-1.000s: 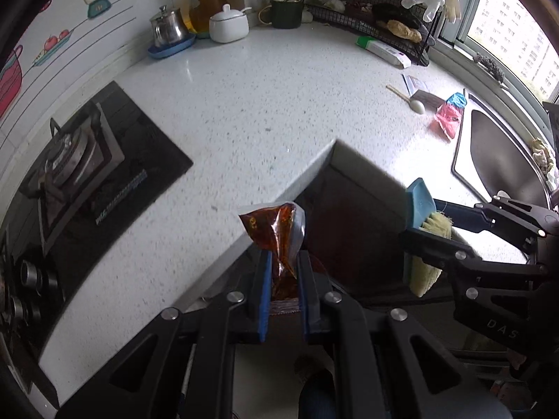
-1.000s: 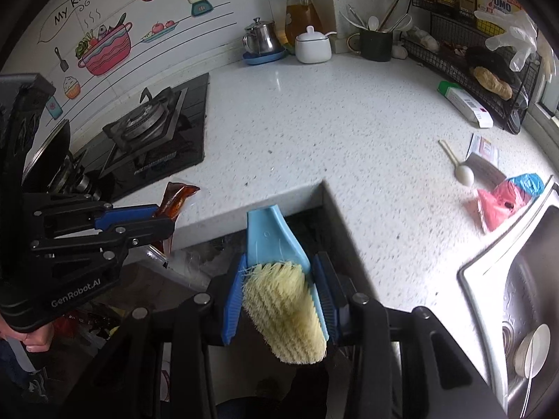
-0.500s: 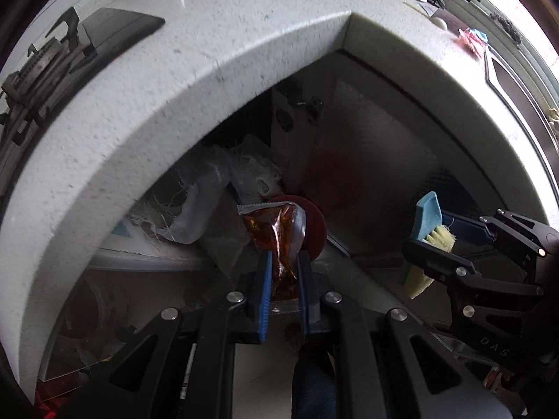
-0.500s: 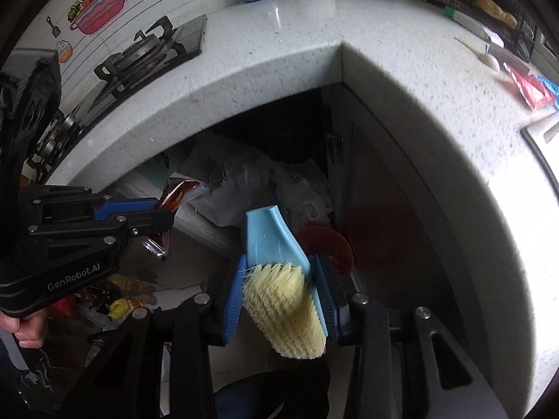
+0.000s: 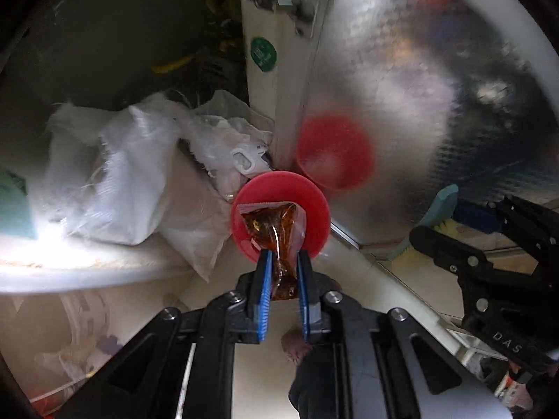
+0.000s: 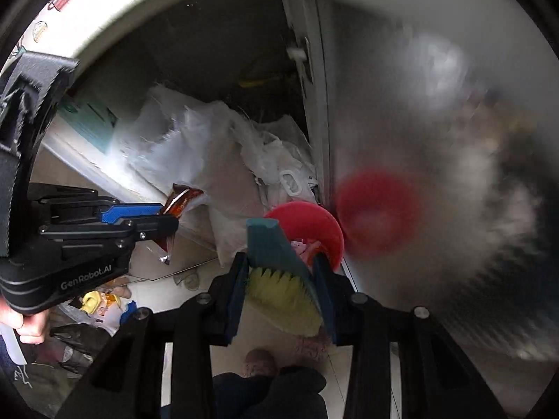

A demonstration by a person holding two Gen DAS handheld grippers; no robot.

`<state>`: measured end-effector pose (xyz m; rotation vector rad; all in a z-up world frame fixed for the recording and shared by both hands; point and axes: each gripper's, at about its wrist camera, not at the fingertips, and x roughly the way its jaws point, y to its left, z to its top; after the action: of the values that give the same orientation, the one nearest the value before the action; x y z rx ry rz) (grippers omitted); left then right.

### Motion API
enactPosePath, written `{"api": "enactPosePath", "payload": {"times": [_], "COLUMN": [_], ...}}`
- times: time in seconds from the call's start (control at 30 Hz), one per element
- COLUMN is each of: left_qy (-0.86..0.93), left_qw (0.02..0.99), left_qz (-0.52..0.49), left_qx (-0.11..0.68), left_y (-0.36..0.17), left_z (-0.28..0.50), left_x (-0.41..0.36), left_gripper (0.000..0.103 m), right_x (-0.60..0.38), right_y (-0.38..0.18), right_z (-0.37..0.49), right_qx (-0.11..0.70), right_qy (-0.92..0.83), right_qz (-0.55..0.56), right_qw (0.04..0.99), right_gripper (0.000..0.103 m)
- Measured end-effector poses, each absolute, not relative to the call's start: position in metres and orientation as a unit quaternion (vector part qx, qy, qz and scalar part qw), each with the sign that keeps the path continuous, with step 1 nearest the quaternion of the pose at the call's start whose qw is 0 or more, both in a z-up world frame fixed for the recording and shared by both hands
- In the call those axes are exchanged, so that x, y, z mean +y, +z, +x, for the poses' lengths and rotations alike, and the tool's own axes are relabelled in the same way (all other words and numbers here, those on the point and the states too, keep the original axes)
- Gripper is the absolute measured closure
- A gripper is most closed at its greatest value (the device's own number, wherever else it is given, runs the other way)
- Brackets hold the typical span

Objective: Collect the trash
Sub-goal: 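Open both tools to drop the packet and brush into the red bucket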

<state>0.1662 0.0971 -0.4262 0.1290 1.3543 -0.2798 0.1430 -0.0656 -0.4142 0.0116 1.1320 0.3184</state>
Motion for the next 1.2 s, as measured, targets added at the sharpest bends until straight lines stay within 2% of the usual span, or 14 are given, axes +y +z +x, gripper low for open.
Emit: {"api": "enactPosePath", "payload": {"times": [0.13, 0.3, 0.33, 0.37, 0.4, 0.47, 0.57, 0.63, 1.2], "left_qy": [-0.128, -0.131, -0.13, -0.129, -0.131, -0.13, -0.127, -0.121, -0.074], "left_qw": [0.768, 0.769, 0.77, 0.77, 0.77, 0.77, 0.771, 0.771, 0.762], "left_qz": [0.06, 0.069, 0.071, 0.073, 0.076, 0.082, 0.082, 0.085, 0.053], "left_qx": [0.625, 0.622, 0.621, 0.621, 0.62, 0.619, 0.619, 0.62, 0.641], "left_y": [-0.464, -0.49, -0.493, -0.496, -0.498, -0.5, -0.502, -0.503, -0.494], "left_z": [0.178, 0.194, 0.199, 0.202, 0.204, 0.207, 0.213, 0.214, 0.172], "left_x": [0.092, 0.084, 0.083, 0.081, 0.078, 0.075, 0.074, 0.075, 0.125], "left_gripper": [0.09, 0.088, 0.081, 0.069, 0.064, 0.043, 0.024, 0.021, 0.016], "right_x": [-0.073, -0.079, -0.078, -0.078, -0.079, -0.081, -0.083, -0.083, -0.056], "right_y": [-0.455, -0.476, -0.479, -0.482, -0.485, -0.488, -0.488, -0.489, -0.49], "right_z": [0.147, 0.153, 0.155, 0.157, 0.156, 0.158, 0.159, 0.16, 0.172], "right_qx": [0.536, 0.533, 0.534, 0.533, 0.537, 0.537, 0.537, 0.539, 0.557], "right_qy": [0.143, 0.134, 0.135, 0.134, 0.135, 0.135, 0.135, 0.137, 0.175], "right_qz": [0.003, -0.005, -0.007, -0.009, -0.008, -0.007, -0.01, -0.01, -0.034], "right_qw": [0.832, 0.835, 0.835, 0.835, 0.833, 0.832, 0.832, 0.831, 0.811], "right_gripper": [0.068, 0.069, 0.069, 0.069, 0.069, 0.069, 0.069, 0.07, 0.07]}}
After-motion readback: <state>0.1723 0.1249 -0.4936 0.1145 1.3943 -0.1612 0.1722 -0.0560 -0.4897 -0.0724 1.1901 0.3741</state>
